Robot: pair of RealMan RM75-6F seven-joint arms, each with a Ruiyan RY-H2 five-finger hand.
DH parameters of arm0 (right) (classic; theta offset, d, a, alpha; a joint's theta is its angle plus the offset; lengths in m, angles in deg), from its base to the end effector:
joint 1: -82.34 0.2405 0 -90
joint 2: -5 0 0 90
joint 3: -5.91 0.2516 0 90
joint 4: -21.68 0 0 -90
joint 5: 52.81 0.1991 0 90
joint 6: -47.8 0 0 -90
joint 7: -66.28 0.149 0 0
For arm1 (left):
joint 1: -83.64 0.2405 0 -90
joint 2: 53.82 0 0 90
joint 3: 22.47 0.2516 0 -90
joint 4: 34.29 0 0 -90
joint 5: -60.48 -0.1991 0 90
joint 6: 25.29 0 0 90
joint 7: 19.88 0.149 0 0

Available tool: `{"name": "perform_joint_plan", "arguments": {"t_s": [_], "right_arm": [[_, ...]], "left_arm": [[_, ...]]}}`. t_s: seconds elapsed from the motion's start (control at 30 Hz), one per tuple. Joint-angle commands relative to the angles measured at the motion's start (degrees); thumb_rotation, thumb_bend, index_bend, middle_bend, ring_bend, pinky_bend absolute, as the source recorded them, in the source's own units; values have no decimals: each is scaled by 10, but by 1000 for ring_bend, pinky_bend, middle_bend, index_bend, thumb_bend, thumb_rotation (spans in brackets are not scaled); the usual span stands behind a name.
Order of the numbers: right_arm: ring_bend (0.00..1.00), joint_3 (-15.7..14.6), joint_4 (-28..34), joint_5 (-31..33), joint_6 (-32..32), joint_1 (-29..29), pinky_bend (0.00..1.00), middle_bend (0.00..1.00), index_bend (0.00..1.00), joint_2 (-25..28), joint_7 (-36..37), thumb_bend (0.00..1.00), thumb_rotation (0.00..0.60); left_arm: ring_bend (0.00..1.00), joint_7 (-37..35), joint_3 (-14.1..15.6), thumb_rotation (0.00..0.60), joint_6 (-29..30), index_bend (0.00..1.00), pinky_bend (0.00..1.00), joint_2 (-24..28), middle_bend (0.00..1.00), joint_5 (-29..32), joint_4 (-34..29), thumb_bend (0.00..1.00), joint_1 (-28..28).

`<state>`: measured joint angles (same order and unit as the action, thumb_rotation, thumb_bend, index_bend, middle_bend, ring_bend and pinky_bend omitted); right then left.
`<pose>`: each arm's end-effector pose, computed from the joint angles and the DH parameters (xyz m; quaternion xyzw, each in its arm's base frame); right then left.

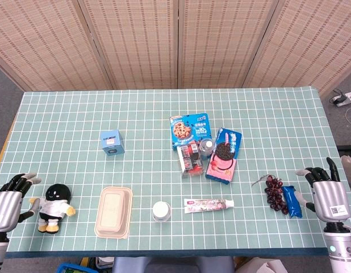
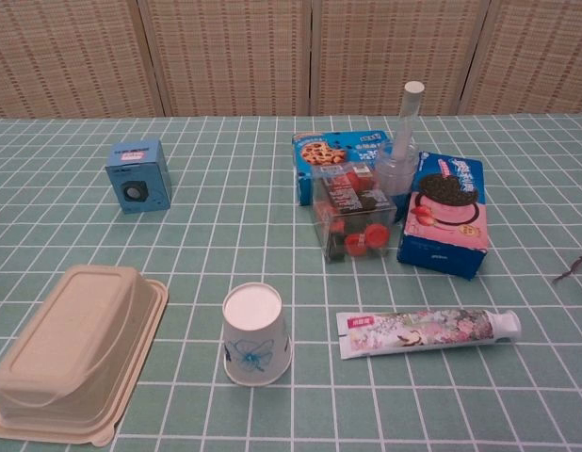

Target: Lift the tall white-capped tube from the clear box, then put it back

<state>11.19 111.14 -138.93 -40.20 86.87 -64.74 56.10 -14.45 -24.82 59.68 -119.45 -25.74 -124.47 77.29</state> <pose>-0.2988 -0.1909 0.1539 0.5958 -0.3259 0.3746 0.6312 -0.3032 0.1914 0.1605 -0.6210 -0.3497 -0.3634 0.6000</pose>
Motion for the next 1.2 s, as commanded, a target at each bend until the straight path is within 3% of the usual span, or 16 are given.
{"name": "perform_joint_plan", "arguments": {"t_s": [0.03,0.13,0.3,0.4,0.53,0.63,0.73,0.87,1.07,1.2], "right_arm": [[289,7,-5,5,-12,-2,36,391,359,-11,-38,221,600],[297,5,-3,6,-8,-1,195,399,360,-12,-31,256,600],[281,-4,-2,-4,21,9,518,377,360,6,29,215,600],[292,-1,-7,-4,25,14,614,375,359,9,37,207,600],[502,7,-14,-2,23,20,824,433,294,0,41,207,600],[703,22,-14,7,23,30,989,586,221,-12,3,212,600],[846,35,5,14,31,46,1000,755,153,-19,-49,241,600],[943,56,33,25,47,72,1000,914,120,-28,-76,347,600],[1000,80,47,53,85,115,1000,1000,119,-58,-111,586,600],[1000,84,47,69,108,139,1000,1000,119,-82,-144,667,600]], "left_arm": [[178,0,0,600,-2,377,332,0,239,2,0,359,0],[179,0,0,600,-3,377,333,1,239,3,-1,360,0],[179,-4,0,600,-6,377,334,3,239,4,-2,360,-1],[179,-11,-1,600,-8,377,335,6,239,8,-2,360,-1],[180,-24,-5,600,-12,377,336,11,239,17,-1,360,-2],[180,-30,-7,600,-13,377,336,15,239,21,-3,359,-1],[180,-33,-8,600,-8,377,336,17,239,16,-7,359,-1],[180,-33,-6,600,-6,377,336,20,239,12,-10,359,0],[180,-32,-5,600,0,377,336,25,239,8,-16,359,3],[180,-37,-6,600,1,377,336,30,239,11,-18,359,4]]}}
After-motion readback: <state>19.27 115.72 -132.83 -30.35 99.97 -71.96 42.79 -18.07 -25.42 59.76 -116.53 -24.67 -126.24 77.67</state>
